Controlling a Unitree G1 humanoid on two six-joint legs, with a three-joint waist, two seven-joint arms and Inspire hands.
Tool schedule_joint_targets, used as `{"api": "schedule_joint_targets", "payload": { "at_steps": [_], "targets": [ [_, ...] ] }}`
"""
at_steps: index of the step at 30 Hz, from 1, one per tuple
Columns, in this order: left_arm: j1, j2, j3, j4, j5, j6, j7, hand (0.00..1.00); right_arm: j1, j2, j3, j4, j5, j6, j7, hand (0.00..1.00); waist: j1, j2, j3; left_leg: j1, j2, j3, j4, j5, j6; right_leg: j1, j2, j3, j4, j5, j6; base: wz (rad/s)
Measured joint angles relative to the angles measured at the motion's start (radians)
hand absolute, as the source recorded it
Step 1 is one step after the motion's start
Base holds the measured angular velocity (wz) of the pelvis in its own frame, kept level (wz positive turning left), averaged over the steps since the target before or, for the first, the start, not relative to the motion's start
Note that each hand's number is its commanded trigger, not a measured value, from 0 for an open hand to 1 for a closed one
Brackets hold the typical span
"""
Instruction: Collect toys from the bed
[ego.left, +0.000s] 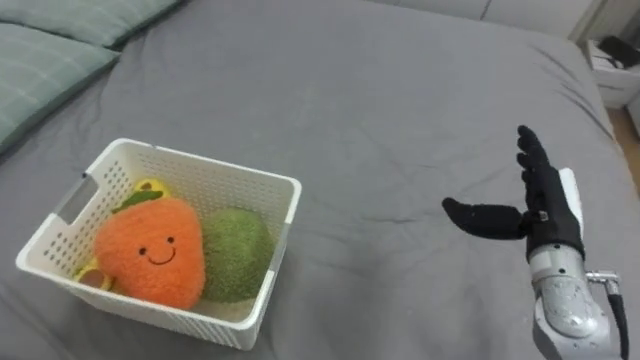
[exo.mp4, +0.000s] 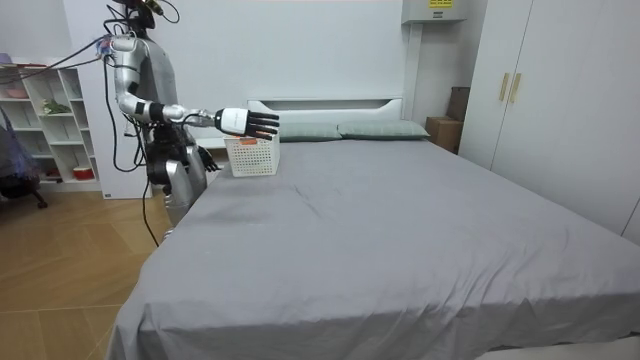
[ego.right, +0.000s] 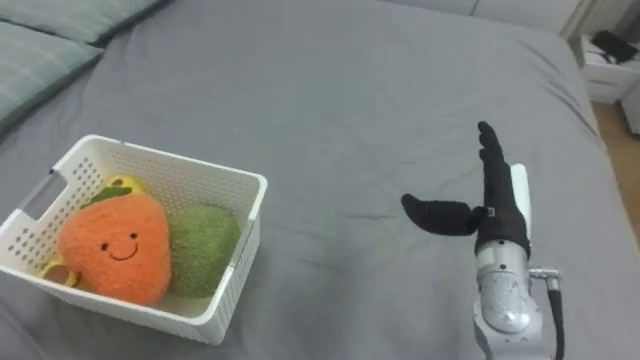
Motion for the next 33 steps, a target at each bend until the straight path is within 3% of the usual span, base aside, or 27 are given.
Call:
{"api": "schedule_joint_targets", "payload": {
  "at_steps": [8,16,22,26,30,33],
  "targets": [
    [-0.004,-0.004,-0.002,-0.019,-0.001,-0.008,0.003,0.00,0.017,0.005,-0.094,0.001,0.003,-0.014,-0.078,0.00,-0.049,0.003,-0.0026,0.006,0.010,0.044,-0.001,-0.010,0.001,-0.016,0.011,0.053,-0.006,0.008,0.001,-0.19],
    [0.001,-0.014,-0.021,-0.013,-0.026,-0.007,0.024,0.00,0.030,0.006,-0.106,0.023,0.064,-0.025,-0.122,0.00,-0.060,0.018,-0.0045,0.010,0.019,0.068,-0.016,-0.011,0.000,-0.033,0.019,0.069,-0.008,0.016,-0.001,-0.09],
    [0.017,-0.024,-0.039,-0.011,-0.116,-0.008,0.049,0.00,0.050,0.027,-0.110,0.201,0.246,-0.034,-0.141,0.00,-0.075,0.025,-0.0027,0.023,0.025,0.080,-0.024,-0.017,-0.004,-0.017,0.026,0.092,-0.009,0.016,-0.002,-0.07],
    [0.026,-0.024,-0.038,-0.003,-0.119,-0.016,0.051,0.00,0.085,0.050,-0.158,0.412,0.433,-0.057,-0.149,0.00,-0.091,0.027,-0.0029,0.024,0.026,0.080,-0.023,-0.021,-0.003,-0.015,0.024,0.079,-0.010,0.016,-0.001,0.00],
    [0.031,-0.024,-0.038,0.027,-0.120,-0.031,0.067,0.00,0.136,0.087,-0.187,0.612,0.528,-0.059,-0.142,0.00,-0.107,0.031,-0.0019,0.023,0.026,0.077,-0.022,-0.024,-0.003,-0.015,0.024,0.080,-0.009,0.015,-0.001,0.00],
    [0.031,-0.025,-0.037,0.034,-0.140,-0.032,0.065,0.00,0.138,0.090,-0.187,0.774,0.630,-0.060,-0.106,0.00,-0.117,0.030,-0.0001,0.025,0.025,0.076,-0.021,-0.025,-0.004,-0.012,0.025,0.081,-0.009,0.015,-0.001,0.00]
  ]
}}
